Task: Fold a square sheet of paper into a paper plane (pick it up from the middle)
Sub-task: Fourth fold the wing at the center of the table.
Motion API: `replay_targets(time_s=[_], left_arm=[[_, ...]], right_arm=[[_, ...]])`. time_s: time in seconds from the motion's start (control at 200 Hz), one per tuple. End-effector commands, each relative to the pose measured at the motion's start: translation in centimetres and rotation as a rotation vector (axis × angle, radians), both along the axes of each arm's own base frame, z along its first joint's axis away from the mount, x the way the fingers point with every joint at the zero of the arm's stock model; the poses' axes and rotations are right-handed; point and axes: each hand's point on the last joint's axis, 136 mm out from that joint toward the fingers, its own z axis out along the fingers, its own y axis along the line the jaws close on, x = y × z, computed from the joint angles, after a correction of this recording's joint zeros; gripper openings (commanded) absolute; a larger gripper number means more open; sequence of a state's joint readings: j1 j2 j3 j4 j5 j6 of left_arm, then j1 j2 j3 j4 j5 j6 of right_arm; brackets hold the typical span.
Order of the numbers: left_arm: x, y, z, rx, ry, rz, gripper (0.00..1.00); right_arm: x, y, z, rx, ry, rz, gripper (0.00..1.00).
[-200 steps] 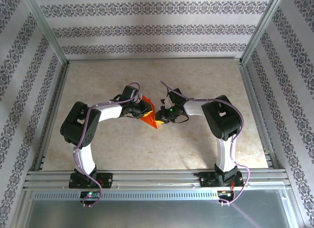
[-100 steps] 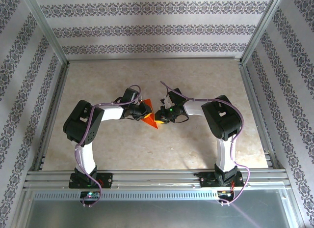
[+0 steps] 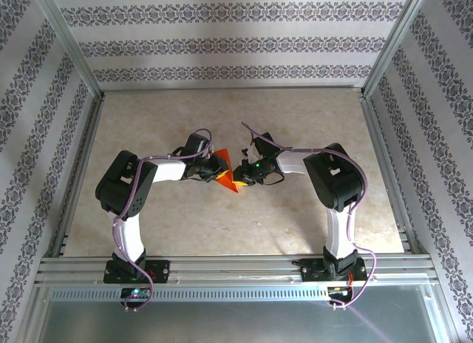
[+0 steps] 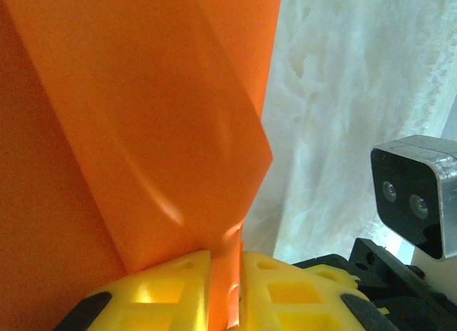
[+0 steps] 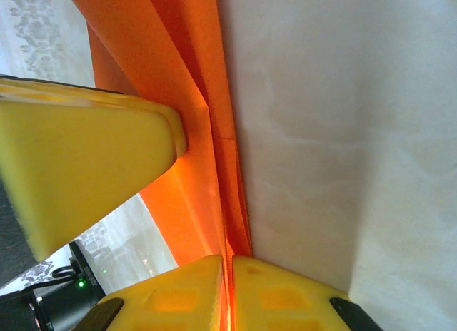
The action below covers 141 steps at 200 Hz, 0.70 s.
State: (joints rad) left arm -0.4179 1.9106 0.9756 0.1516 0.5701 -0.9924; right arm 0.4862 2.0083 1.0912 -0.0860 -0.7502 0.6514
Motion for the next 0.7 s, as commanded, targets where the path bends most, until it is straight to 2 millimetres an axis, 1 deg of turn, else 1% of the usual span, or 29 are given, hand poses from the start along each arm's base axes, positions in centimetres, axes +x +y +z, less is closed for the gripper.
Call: replay_targets(time_s=[0.0,0.095,0.29,0.455,0.59,0.7], left_arm=[[0.3,-0.7,0.1,-0.026,-0.025,-0.02,0.2],[0.4,-0.8,0.5,-0.032,-0.037,-0.031,0.21],[0.3,-0.9,0.2,-0.03,-0.032,-0.04,0.21],[0.3,-1.0,0.2,-0.028,-0.036,-0.046,0.22],[0.5,-1.1,0.6,-0.033,-0.045,-0.049,0.23],[0.6,-1.2,1.5,-0.045,-0.063,-0.049,0.24]], right_arm=[[-1.1,-1.7,-3.5,-0.103,0.062,-0.012,0.15],[-1.0,-1.6,-3.5,-0.104,0.061,-0.012,0.15],[-1.1,-1.6,-3.5,-0.107,0.06,-0.008,0.14],[-1.2,-1.8,-3.7,-0.115,0.063,-0.006,0.11],[-1.3,-1.8,-3.8,-0.119,0.058,0.001,0.09],[-1.4,-1.9,-4.0,-0.129,0.044,0.008,0.09]])
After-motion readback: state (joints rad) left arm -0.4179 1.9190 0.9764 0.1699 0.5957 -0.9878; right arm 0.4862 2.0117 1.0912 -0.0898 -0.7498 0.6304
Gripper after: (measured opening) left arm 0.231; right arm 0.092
